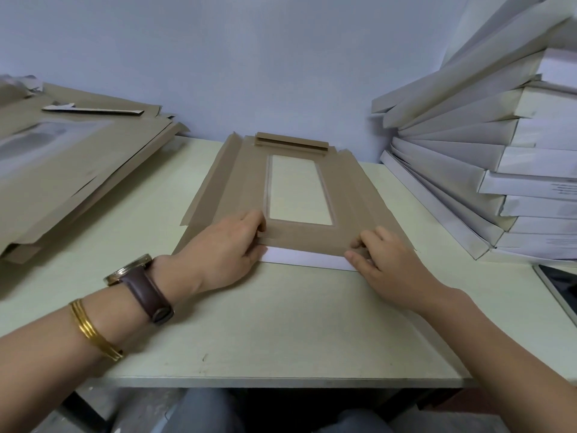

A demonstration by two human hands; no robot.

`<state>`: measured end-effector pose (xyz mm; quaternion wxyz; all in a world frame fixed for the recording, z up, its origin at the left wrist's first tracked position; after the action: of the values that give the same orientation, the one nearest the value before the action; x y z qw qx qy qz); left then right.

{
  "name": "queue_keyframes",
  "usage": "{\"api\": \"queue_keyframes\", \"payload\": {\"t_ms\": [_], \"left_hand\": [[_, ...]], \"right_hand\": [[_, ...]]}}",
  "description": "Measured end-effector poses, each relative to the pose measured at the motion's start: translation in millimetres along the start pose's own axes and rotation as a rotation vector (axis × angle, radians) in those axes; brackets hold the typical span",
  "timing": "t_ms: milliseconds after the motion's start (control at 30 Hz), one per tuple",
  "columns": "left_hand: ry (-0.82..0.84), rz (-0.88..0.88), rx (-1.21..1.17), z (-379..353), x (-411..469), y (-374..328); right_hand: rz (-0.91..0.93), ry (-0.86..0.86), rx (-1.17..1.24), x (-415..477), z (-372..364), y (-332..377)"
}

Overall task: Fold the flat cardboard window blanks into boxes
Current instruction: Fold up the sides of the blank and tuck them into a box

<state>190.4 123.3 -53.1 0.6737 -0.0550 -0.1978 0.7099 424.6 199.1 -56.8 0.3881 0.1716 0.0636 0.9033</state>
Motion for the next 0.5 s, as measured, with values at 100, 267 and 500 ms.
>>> {"api": "queue_keyframes", "payload": {"t_ms": [100,267,500], "left_hand": [[-0.127,-0.098,0.079,4,-4,-12],[-0.182,-0.216,0.224,6,-9,-40],[-0.248,-0.343,0.287,4,-6,-60]], "right_hand": [[0.016,-0.038,-0.12,0,-1,7],[0.103,-0.112,-0.171,2,-1,28],[0.167,-0.263,-0.193,5,8,37]]}}
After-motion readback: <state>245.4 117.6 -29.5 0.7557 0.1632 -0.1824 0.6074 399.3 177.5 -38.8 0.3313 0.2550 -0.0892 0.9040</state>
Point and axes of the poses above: each hand's wrist, its own x-axis towards the middle knuckle, its own z-axis out of the back of the hand, y = z × x, the point moved 6 cm from there along x, towards the middle knuckle, and after that the axes turned 9 degrees about z, right-handed, at the moved point
